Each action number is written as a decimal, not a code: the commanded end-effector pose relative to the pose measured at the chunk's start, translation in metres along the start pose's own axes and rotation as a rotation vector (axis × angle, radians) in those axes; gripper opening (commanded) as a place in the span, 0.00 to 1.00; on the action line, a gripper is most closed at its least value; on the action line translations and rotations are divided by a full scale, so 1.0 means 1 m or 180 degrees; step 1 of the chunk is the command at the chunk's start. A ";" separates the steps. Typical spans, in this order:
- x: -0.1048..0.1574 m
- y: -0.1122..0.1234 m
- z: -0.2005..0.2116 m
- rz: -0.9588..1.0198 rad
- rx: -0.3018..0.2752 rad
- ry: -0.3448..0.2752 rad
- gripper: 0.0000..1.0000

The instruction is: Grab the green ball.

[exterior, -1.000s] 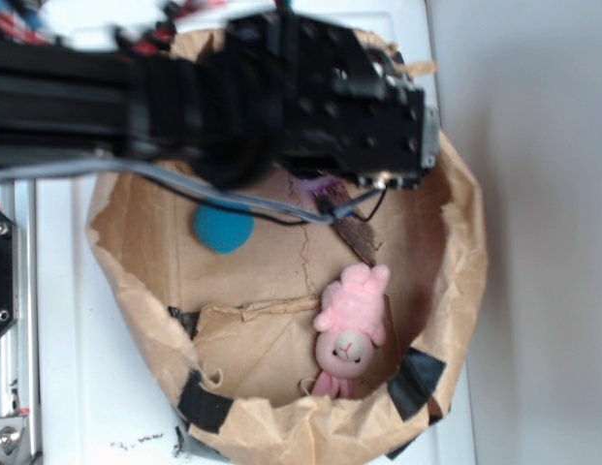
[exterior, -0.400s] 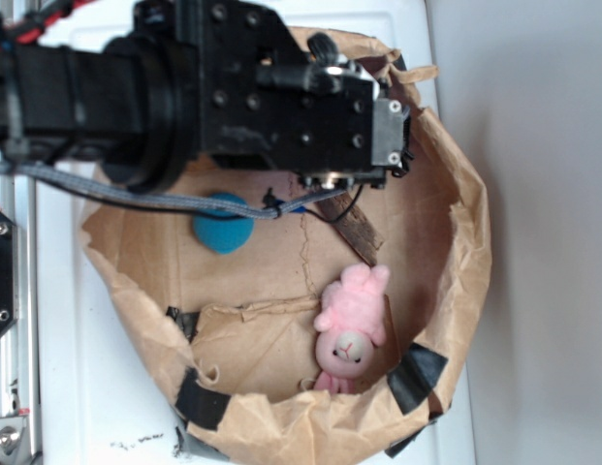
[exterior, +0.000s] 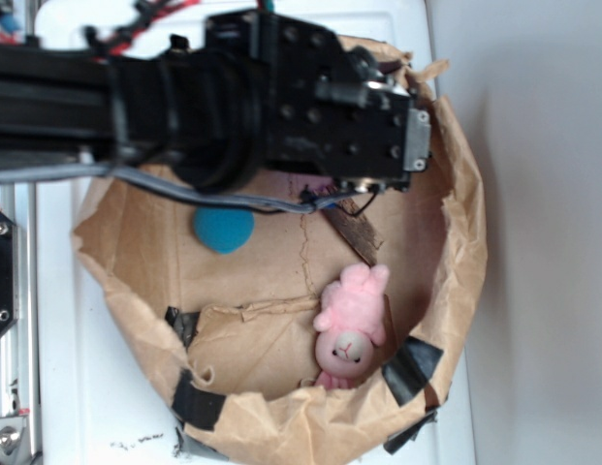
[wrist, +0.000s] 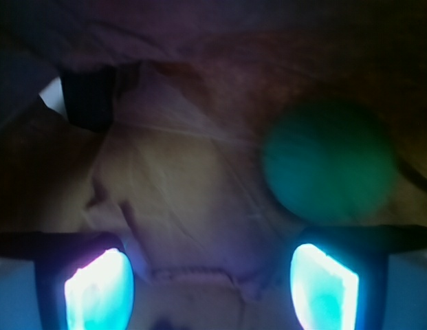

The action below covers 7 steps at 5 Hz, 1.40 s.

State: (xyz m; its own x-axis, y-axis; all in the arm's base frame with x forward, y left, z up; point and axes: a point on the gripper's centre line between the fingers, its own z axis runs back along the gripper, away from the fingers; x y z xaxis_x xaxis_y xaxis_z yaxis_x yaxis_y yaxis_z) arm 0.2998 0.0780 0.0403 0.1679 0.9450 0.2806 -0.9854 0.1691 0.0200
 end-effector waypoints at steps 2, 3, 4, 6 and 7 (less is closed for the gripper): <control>0.020 0.006 0.006 0.0278 0.0042 -0.0336 1.00; 0.022 0.008 0.003 0.0126 0.0051 -0.0335 1.00; 0.022 0.008 0.003 0.0126 0.0051 -0.0335 1.00; 0.022 0.008 0.003 0.0126 0.0051 -0.0335 1.00; 0.022 0.008 0.003 0.0126 0.0051 -0.0335 1.00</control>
State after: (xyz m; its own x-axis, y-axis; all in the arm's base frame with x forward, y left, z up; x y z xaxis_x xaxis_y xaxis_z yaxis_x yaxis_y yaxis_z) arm 0.3024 0.0880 0.0349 0.1478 0.9169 0.3708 -0.9890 0.1358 0.0584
